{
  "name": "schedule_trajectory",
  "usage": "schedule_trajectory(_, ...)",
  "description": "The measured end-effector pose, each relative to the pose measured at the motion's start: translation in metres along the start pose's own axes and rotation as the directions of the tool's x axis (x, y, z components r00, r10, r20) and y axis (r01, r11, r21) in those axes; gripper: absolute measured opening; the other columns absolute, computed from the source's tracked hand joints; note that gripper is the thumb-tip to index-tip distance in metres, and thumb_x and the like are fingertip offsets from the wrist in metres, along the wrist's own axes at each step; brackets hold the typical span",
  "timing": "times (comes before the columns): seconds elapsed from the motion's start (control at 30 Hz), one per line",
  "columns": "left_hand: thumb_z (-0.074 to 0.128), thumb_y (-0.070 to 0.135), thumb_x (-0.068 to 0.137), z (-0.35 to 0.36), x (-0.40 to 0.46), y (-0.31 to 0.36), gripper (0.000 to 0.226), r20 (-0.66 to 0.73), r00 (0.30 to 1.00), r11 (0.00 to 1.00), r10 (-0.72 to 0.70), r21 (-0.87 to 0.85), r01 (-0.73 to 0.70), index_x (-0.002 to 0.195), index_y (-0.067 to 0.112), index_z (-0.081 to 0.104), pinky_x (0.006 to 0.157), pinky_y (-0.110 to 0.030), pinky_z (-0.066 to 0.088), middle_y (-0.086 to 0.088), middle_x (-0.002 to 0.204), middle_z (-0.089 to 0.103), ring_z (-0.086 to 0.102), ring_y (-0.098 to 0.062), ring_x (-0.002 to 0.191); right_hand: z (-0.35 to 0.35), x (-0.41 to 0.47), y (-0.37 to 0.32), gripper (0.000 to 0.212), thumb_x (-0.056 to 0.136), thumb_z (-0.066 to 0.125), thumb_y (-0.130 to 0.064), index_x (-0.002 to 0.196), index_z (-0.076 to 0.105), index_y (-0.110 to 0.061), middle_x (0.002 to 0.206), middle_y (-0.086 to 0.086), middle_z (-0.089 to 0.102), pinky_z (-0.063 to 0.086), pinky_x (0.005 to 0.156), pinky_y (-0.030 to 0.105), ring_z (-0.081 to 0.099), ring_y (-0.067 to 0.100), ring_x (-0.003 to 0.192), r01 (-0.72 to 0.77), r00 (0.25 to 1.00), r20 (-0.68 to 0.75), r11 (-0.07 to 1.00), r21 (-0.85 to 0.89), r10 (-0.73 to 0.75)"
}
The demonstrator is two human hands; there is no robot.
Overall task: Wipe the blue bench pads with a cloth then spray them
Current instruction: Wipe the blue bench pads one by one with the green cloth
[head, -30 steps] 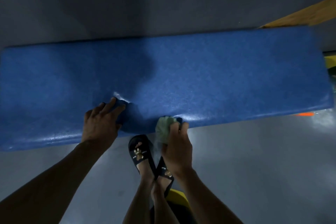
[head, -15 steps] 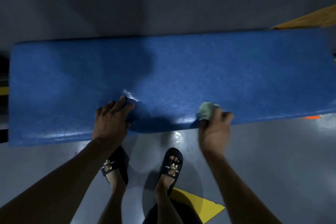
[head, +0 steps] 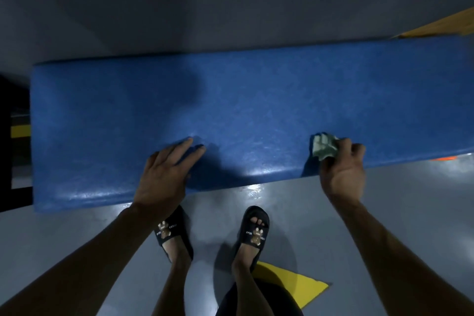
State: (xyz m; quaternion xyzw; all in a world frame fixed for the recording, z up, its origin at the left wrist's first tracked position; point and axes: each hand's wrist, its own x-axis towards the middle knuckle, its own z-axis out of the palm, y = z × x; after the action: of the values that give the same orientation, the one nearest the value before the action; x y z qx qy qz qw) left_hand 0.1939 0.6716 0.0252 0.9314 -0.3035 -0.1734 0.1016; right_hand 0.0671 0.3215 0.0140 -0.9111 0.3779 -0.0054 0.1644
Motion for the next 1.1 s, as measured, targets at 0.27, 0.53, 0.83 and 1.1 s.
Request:
schedule_trajectory(0.27,0.076,0.013,0.074,-0.006,-0.022,-0.039,0.076,0.032,0.996,0.992,-0.083,0.099,0.079,0.142,0.028,0.046,0.099,-0.055,0.041,-0.006,0.153,0.038,0.039,-0.038,0.13,0.066,-0.116,-0.158,0.035,0.084,0.058,-0.025,0.117,0.052,-0.018,0.115,0.011,0.047,0.054,0.064,0.037,0.057,0.03,0.091,0.325,0.938,0.099,0.943,0.075,-0.332)
schedule_trajectory(0.53,0.074,0.017,0.079,-0.01,-0.027,-0.061,0.068,0.029,0.995,0.987,-0.096,0.131,0.091,0.14,0.032,0.048,0.096,-0.058,0.041,-0.004,0.154,0.039,0.04,-0.042,0.126,0.014,-0.057,-0.064,0.044,0.078,0.068,-0.024,0.118,0.05,-0.021,0.119,0.011,0.047,0.048,0.062,0.034,0.064,0.038,0.077,0.196,0.975,0.088,0.975,0.1,-0.205)
schedule_trajectory(0.83,0.08,0.018,0.073,-0.007,-0.024,-0.064,0.068,0.003,0.997,0.994,-0.082,0.075,0.081,0.134,0.034,0.053,0.095,-0.055,0.043,-0.002,0.151,0.044,0.047,-0.041,0.124,0.06,-0.107,-0.122,0.037,0.077,0.063,-0.016,0.112,0.049,-0.019,0.114,0.006,0.038,0.047,0.063,0.035,0.059,0.036,0.076,-0.05,0.999,0.029,0.984,0.174,0.046)
schedule_trajectory(1.1,0.08,0.024,0.073,-0.01,-0.023,-0.072,0.064,0.002,0.998,0.996,-0.062,0.067,0.062,0.131,0.036,0.055,0.092,-0.053,0.043,0.0,0.148,0.048,0.049,-0.04,0.121,0.058,-0.14,-0.165,0.063,0.077,0.07,-0.019,0.127,0.035,-0.036,0.13,0.002,0.034,0.058,0.065,0.041,0.062,0.029,0.097,0.344,0.863,0.358,0.933,0.102,-0.357)
